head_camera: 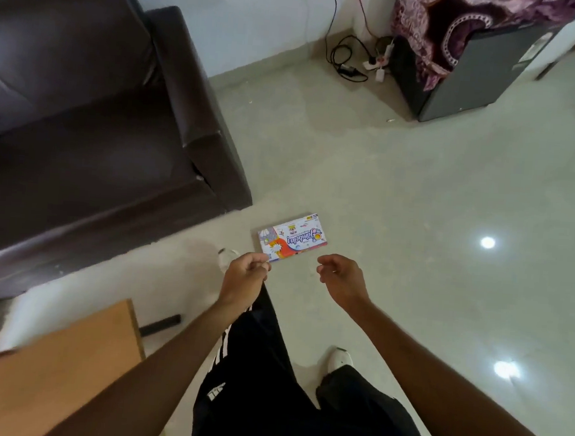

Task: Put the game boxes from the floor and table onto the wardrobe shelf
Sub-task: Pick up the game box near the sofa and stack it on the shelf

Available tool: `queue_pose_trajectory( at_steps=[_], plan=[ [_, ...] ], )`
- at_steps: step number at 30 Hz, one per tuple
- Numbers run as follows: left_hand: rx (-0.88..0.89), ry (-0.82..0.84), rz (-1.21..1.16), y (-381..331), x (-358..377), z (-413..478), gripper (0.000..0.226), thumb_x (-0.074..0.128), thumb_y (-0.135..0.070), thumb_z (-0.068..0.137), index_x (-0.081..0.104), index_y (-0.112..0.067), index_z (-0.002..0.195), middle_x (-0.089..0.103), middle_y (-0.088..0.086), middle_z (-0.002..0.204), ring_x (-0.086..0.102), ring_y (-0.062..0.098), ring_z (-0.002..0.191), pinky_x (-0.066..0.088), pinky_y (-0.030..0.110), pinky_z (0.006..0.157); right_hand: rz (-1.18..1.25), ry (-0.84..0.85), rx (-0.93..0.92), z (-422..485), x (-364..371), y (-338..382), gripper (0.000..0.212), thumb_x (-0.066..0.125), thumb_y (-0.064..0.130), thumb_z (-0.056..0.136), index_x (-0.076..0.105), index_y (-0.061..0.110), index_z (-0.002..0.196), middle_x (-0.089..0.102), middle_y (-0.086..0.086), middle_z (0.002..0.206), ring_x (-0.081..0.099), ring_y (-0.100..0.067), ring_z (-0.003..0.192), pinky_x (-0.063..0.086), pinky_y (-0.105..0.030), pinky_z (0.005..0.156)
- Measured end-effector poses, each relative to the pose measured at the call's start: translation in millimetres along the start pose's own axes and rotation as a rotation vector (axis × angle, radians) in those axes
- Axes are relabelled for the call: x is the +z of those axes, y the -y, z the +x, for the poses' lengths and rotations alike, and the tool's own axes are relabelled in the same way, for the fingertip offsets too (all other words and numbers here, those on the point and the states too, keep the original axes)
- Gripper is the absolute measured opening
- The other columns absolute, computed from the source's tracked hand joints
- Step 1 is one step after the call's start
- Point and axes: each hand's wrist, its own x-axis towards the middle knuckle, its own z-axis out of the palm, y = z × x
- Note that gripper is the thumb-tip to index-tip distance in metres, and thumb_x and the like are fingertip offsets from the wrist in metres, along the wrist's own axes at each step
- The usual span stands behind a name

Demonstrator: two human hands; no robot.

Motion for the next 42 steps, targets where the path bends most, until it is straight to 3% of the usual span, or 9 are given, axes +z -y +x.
queue_pose_trajectory(
  at_steps=[7, 13, 16, 19, 24, 27, 31, 36, 42],
  plan=[
    [-0.048, 0.315, 0.461, -24.7, -10.1, 214.2, 0.020, 0.057, -0.013, 0.086, 0.068, -0.017, 0.101, 0.071, 0.005, 0.098, 0.066, 0.022, 0.093, 0.051, 0.034, 0.093, 0.118, -0.163, 0.272, 145.1, 69.6, -7.4, 0.020, 0.058, 0.014, 0.088, 0.070, 0.018, 0.104, 0.071, -0.001, 0.088, 0.069, -0.022, 0.084, 0.053, -0.030, 0.081],
    [0.041, 0.612, 0.945, 3.1, 18.2, 413.7, 0.030, 0.051, -0.024, 0.076, 0.068, -0.027, 0.100, 0.072, -0.004, 0.104, 0.066, 0.019, 0.098, 0.053, 0.036, 0.092, 0.275, -0.330, 0.526, 261.1, 158.0, -53.0, 0.025, 0.059, 0.017, 0.088, 0.070, 0.017, 0.110, 0.072, -0.004, 0.105, 0.066, -0.019, 0.092, 0.050, -0.031, 0.089],
    [0.036, 0.664, 1.020, 52.8, 53.0, 496.3, 0.025, 0.055, -0.023, 0.079, 0.068, -0.025, 0.101, 0.072, -0.001, 0.104, 0.066, 0.020, 0.099, 0.052, 0.033, 0.093, 0.368, -0.366, 0.639, 322.7, 211.7, -100.1, 0.026, 0.059, 0.015, 0.087, 0.070, 0.016, 0.111, 0.072, -0.005, 0.106, 0.065, -0.021, 0.096, 0.049, -0.033, 0.093],
    [0.027, 0.709, 1.098, 126.2, 94.8, 568.0, 0.026, 0.055, -0.023, 0.081, 0.067, -0.025, 0.103, 0.071, -0.002, 0.108, 0.065, 0.021, 0.100, 0.051, 0.031, 0.092, 0.443, -0.393, 0.737, 385.8, 266.1, -160.1, 0.028, 0.060, 0.013, 0.087, 0.069, 0.014, 0.113, 0.070, -0.008, 0.110, 0.063, -0.022, 0.103, 0.041, -0.023, 0.085],
    [0.065, 0.782, 1.231, 247.3, 154.9, 654.5, 0.059, 0.058, -0.031, 0.067, 0.052, -0.016, 0.124, 0.062, 0.009, 0.124, 0.061, 0.030, 0.109, 0.051, 0.038, 0.093, 0.550, -0.486, 0.759, 472.8, 332.7, -253.5, 0.043, 0.064, 0.009, 0.081, 0.063, 0.011, 0.125, 0.065, -0.003, 0.118, 0.062, -0.020, 0.109, 0.048, -0.028, 0.094],
    [0.017, 0.764, 1.154, 278.3, 180.9, 679.5, 0.071, 0.063, -0.031, 0.060, 0.044, -0.018, 0.127, 0.059, 0.010, 0.124, 0.062, 0.031, 0.105, 0.056, 0.041, 0.087, 0.616, -0.558, 0.714, 501.6, 350.5, -284.8, 0.046, 0.070, 0.013, 0.067, 0.066, 0.025, 0.111, 0.070, -0.006, 0.113, 0.068, -0.019, 0.097, 0.056, -0.033, 0.087],
    [-0.061, 0.810, 1.027, 276.2, 196.3, 681.0, 0.057, 0.066, -0.012, 0.074, 0.049, -0.018, 0.128, 0.064, 0.005, 0.119, 0.066, 0.021, 0.097, 0.052, 0.029, 0.073, 0.643, -0.607, 0.636, 514.9, 381.8, -338.3, 0.053, 0.063, 0.026, 0.062, 0.061, 0.041, 0.112, 0.062, -0.003, 0.118, 0.063, -0.021, 0.110, 0.055, -0.044, 0.093],
    [-0.031, 0.855, 0.975, 225.0, 176.1, 636.0, 0.059, 0.069, -0.007, 0.076, 0.049, -0.017, 0.130, 0.066, 0.003, 0.120, 0.067, 0.023, 0.100, 0.058, 0.038, 0.083, 0.661, -0.649, 0.617, 463.7, 339.6, -261.5, 0.047, 0.066, 0.009, 0.077, 0.063, 0.027, 0.120, 0.045, 0.001, 0.117, 0.055, -0.023, 0.117, 0.051, -0.044, 0.100],
    [0.003, 0.876, 0.921, 96.1, 129.8, 511.4, 0.057, 0.068, 0.000, 0.081, 0.048, -0.016, 0.131, 0.065, 0.005, 0.121, 0.067, 0.023, 0.101, 0.057, 0.037, 0.086, 0.630, -0.682, 0.558, 342.6, 260.8, -146.2, 0.047, 0.065, 0.001, 0.080, 0.063, 0.022, 0.121, 0.048, -0.004, 0.123, 0.049, -0.016, 0.119, 0.047, -0.030, 0.099]
  ],
)
